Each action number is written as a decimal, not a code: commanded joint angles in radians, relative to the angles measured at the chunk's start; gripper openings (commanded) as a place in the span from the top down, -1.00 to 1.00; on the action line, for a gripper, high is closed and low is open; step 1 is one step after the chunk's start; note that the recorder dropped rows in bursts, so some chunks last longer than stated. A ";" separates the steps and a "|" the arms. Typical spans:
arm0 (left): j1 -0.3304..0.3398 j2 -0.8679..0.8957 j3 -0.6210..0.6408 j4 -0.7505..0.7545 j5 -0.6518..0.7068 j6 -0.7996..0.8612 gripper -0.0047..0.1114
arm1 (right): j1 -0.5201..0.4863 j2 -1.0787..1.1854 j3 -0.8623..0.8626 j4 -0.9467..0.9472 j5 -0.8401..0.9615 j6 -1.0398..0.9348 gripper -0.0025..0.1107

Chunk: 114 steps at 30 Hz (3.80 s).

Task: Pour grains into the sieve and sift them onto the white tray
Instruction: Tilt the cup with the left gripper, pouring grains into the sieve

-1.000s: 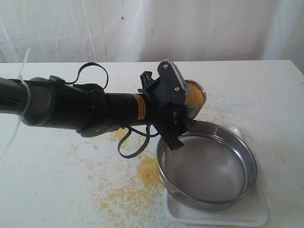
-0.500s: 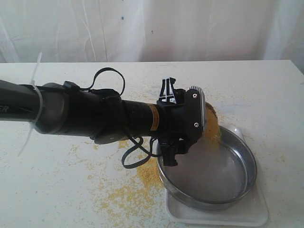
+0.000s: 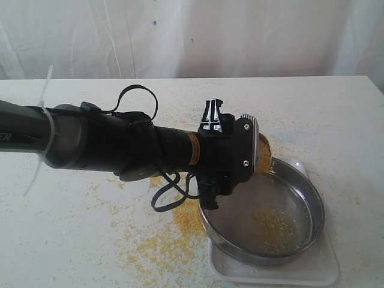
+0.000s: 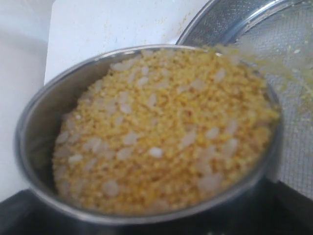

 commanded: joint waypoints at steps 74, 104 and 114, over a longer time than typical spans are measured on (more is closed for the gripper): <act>-0.011 0.056 -0.148 -0.558 -0.150 1.450 0.92 | 0.000 -0.004 0.002 0.000 -0.006 -0.014 0.96; -0.019 0.164 -0.397 -0.242 0.356 1.564 0.92 | 0.000 -0.004 0.002 0.000 -0.006 -0.014 0.96; -0.030 0.151 -0.402 -0.185 0.343 1.564 0.92 | 0.000 -0.004 0.002 0.000 -0.006 -0.014 0.96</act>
